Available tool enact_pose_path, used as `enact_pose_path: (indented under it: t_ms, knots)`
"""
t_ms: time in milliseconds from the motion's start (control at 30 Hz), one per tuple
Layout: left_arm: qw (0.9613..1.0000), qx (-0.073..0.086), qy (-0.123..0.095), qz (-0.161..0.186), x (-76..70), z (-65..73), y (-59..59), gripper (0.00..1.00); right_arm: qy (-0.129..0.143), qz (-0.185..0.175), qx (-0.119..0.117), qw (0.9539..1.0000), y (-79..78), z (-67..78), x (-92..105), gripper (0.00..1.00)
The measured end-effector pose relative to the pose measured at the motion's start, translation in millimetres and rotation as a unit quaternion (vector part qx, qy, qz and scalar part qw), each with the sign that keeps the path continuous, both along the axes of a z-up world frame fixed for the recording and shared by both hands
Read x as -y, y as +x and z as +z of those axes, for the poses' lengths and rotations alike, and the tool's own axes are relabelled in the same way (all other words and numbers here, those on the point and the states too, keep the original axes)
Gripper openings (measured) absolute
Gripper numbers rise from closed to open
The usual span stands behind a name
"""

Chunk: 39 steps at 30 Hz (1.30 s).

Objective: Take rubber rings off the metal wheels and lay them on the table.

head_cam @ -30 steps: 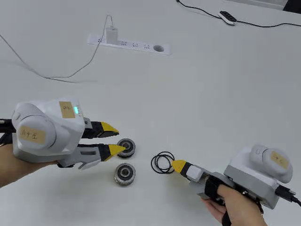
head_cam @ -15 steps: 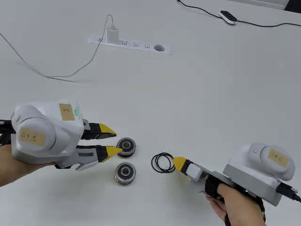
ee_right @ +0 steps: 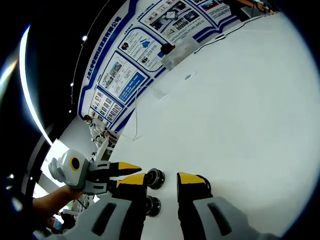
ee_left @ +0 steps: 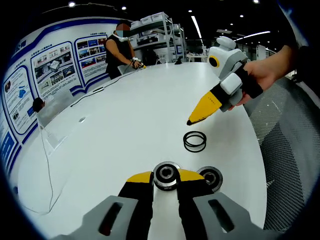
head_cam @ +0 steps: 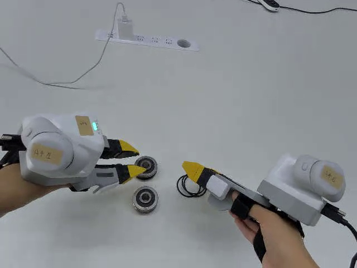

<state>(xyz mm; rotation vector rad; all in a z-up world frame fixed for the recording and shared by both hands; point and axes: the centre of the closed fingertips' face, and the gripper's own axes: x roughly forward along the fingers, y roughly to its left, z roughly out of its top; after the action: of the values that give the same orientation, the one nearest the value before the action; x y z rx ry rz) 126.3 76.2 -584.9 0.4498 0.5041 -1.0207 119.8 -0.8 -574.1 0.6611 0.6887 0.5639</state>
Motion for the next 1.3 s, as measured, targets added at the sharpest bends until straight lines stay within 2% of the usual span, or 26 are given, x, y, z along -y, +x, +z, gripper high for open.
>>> enact_pose_path:
  t_ms: [200, 500, 1300]
  knots:
    - [1.0000, -0.006, 0.001, -0.004, 5.1, -5.0, 2.8, 0.18, 0.014, 0.002, -0.001, 0.9999, 1.2, 0.3, -2.4, 0.25]
    - [0.9998, -0.015, 0.010, -0.013, 6.8, -13.5, 2.5, 0.18, 0.019, 0.001, -0.005, 0.9998, 1.5, -0.9, -3.0, 0.25]
    - [0.9995, -0.019, 0.013, -0.021, 6.4, -14.8, 2.1, 0.14, 0.038, 0.010, -0.013, 0.9991, 0.7, -0.4, -13.9, 0.24]
